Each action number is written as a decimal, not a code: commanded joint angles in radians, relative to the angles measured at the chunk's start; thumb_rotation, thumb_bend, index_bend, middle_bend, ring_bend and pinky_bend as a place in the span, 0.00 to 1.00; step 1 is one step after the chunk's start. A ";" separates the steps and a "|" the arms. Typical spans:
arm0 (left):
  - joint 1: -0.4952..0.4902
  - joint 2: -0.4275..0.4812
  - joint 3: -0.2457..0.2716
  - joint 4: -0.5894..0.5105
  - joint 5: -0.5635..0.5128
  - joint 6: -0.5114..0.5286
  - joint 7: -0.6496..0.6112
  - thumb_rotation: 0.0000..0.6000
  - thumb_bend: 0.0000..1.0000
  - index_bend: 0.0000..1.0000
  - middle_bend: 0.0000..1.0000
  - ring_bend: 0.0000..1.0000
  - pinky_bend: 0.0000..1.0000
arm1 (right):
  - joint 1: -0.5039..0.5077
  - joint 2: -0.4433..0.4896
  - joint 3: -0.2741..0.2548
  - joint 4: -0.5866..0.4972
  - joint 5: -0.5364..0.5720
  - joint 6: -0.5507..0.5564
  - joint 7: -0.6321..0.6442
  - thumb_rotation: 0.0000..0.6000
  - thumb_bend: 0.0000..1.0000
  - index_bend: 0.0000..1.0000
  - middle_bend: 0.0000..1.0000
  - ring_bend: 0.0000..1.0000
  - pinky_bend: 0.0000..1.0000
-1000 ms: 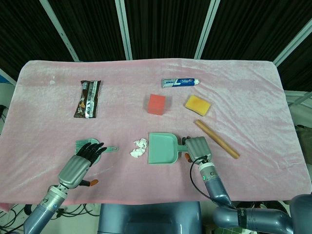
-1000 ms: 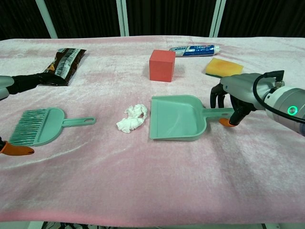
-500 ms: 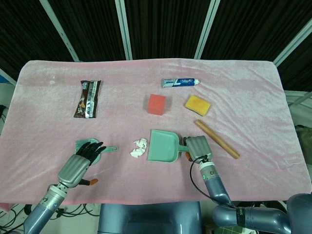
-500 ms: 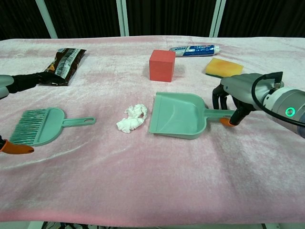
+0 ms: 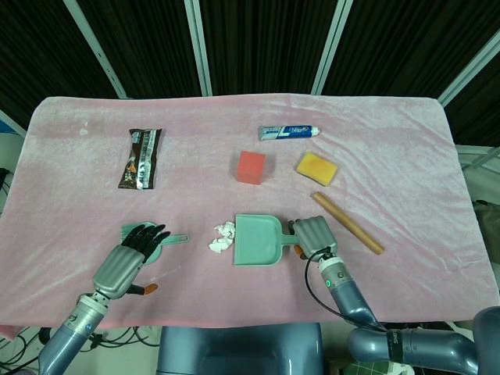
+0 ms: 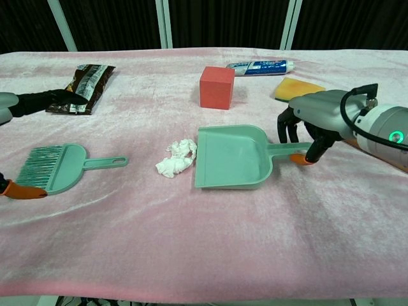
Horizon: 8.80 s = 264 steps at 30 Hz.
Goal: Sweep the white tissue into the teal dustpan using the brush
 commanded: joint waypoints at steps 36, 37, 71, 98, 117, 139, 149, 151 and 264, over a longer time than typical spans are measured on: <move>-0.285 -0.292 -0.223 0.148 -0.747 -0.047 0.602 1.00 0.22 0.41 0.46 0.88 1.00 | 0.045 0.103 -0.027 -0.092 0.055 0.002 0.021 1.00 0.58 0.66 0.66 0.71 0.76; -0.287 -0.296 -0.221 0.152 -0.749 -0.045 0.602 1.00 0.23 0.42 0.46 0.88 1.00 | 0.045 0.103 -0.028 -0.092 0.055 0.002 0.022 1.00 0.58 0.66 0.66 0.71 0.76; -0.317 -0.368 -0.164 0.253 -0.803 -0.038 0.576 1.00 0.30 0.50 0.55 0.89 1.00 | 0.054 0.104 -0.045 -0.080 0.073 0.009 0.042 1.00 0.59 0.66 0.66 0.71 0.76; -0.317 -0.306 -0.171 0.157 -0.539 -0.081 0.330 1.00 0.38 0.58 0.65 0.90 1.00 | 0.183 0.115 -0.039 -0.172 0.323 0.092 -0.252 1.00 0.59 0.66 0.66 0.71 0.76; -0.389 -0.436 -0.237 0.237 -0.486 -0.112 0.232 1.00 0.38 0.58 0.65 0.90 1.00 | 0.199 0.091 -0.060 -0.136 0.340 0.140 -0.274 1.00 0.59 0.66 0.66 0.71 0.76; -0.390 -0.578 -0.295 0.410 -0.389 -0.141 -0.120 1.00 0.38 0.59 0.65 0.90 1.00 | 0.199 0.117 -0.086 -0.155 0.334 0.141 -0.282 1.00 0.59 0.66 0.66 0.71 0.76; -0.437 -0.641 -0.324 0.482 -0.352 -0.168 -0.180 1.00 0.38 0.59 0.65 0.90 1.00 | 0.194 0.110 -0.103 -0.160 0.332 0.137 -0.276 1.00 0.59 0.66 0.66 0.71 0.76; -0.453 -0.659 -0.337 0.495 -0.340 -0.171 -0.196 1.00 0.38 0.59 0.65 0.90 1.00 | 0.193 0.110 -0.105 -0.163 0.327 0.136 -0.273 1.00 0.59 0.66 0.66 0.71 0.76; -0.346 -0.299 -0.321 0.323 -0.204 -0.009 -0.396 1.00 0.36 0.55 0.61 0.90 1.00 | 0.104 0.082 -0.113 -0.184 0.258 0.166 -0.121 1.00 0.26 0.48 0.44 0.65 0.76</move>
